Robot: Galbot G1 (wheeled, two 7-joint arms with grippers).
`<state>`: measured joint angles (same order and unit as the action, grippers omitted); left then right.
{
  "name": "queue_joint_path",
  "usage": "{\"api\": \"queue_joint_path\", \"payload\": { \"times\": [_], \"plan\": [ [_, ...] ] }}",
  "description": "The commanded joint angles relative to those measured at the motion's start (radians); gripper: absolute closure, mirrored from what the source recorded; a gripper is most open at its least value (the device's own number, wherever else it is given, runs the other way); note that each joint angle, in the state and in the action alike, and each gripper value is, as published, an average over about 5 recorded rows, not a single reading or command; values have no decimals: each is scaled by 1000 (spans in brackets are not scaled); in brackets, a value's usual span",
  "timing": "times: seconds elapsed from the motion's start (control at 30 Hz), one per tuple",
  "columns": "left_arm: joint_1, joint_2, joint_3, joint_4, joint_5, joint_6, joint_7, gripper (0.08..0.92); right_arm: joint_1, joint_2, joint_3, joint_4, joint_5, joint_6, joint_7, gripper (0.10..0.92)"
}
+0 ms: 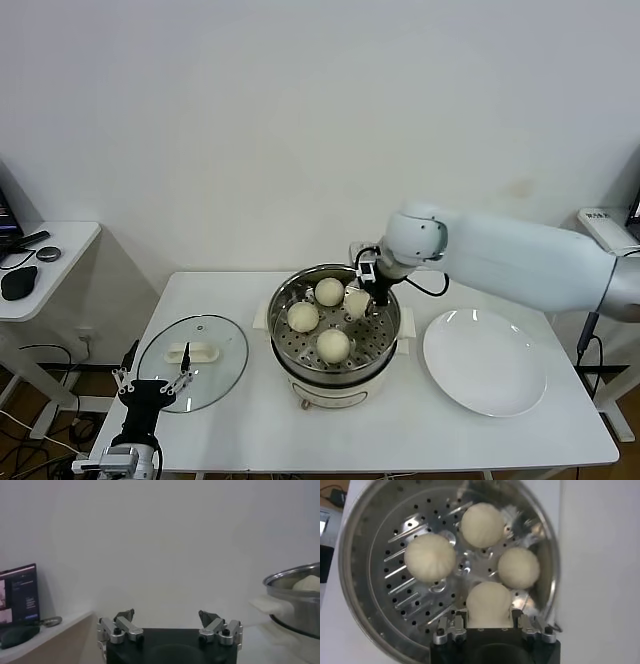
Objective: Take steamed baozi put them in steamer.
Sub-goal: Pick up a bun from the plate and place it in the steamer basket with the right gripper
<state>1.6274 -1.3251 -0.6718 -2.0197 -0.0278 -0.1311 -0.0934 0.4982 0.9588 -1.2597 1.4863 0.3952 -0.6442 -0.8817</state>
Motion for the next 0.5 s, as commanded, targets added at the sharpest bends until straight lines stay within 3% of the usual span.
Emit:
{"api": "queue_joint_path", "payload": {
  "times": [0.03, 0.33, 0.5],
  "plan": [
    [0, 0, -2, -3, 0, -1, 0, 177, -73, 41, -7, -27, -18, -27, 30, 499],
    [5, 3, -11, -11, 0, -5, 0, 177, -119, 49, 35, -61, -53, -12, 41, 490],
    [4, 5, -13, -13, -1, -6, 0, 177, -112, 36, 60, -47, -57, -13, 35, 375]
  ]
}}
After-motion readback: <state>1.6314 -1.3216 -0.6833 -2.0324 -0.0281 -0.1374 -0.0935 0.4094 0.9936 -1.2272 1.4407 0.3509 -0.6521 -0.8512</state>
